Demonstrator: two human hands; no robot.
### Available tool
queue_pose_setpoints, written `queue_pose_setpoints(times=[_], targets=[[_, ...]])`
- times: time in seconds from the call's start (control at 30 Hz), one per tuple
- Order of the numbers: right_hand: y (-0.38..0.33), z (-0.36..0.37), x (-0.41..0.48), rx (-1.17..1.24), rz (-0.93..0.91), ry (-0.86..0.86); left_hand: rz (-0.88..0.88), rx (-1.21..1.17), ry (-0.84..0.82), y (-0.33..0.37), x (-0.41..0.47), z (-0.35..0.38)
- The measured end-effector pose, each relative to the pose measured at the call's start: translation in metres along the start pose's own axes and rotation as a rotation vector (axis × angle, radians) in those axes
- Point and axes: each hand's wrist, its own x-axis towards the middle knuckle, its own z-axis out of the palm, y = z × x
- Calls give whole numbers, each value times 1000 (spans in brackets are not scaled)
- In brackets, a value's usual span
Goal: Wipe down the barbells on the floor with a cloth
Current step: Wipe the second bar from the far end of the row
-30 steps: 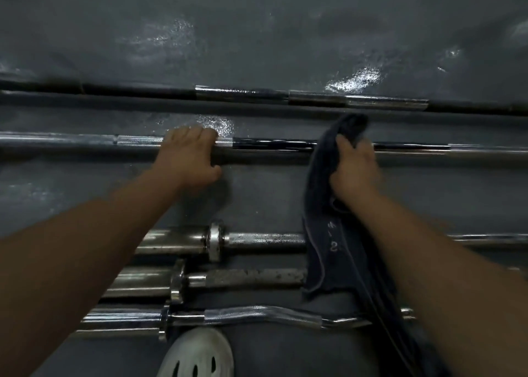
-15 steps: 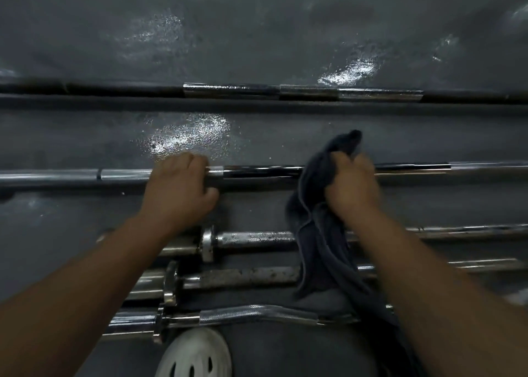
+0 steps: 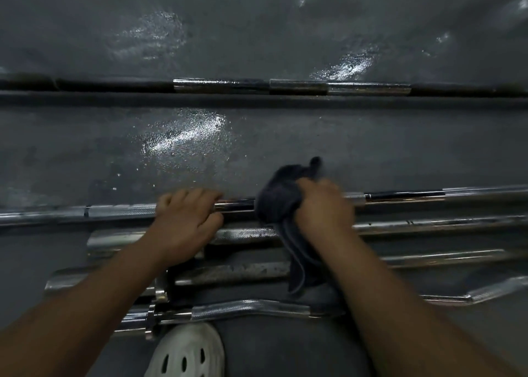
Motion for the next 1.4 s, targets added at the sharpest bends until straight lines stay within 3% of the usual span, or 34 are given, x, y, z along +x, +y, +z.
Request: queue_pose_setpoints(times=[0.13,0.23,0.37,0.43,0.6,0.7,0.77,0.87,0.93,1.13,1.27,1.4], targets=[[-89,18,-15,76,-289,-58,-36,65,43,1,13,-5],[-51,8,5,24,-311,-56,-5,64,60,-5,31,-17],[61,-29,27,-15,36,61,-36,77,117,-15,44,-26],[64,-31,28,25,121,109,-40,185,166,-15,38,-17],[-60,7,23,136,-234,46,-55,162,137,-17,61,-31],[-41,3,43,79,-319,55,-102,90,65,-25,89,-55],[8,-15,64,22,-212,123,-82,132,84,-33,91,-60],[77,-48,78,44,107,160,-37,277,61,-38,89,-57],[62,-50,80,81,219,161,-82,289,12,-36,100,-62],[-107,3,58,182,-236,100,-140,277,-28,-28,111,-76],[-67,-1,63,99,-295,168,-93,198,1,-26,89,-71],[14,-15,53,34,-158,169,5,146,92,-27,51,-53]])
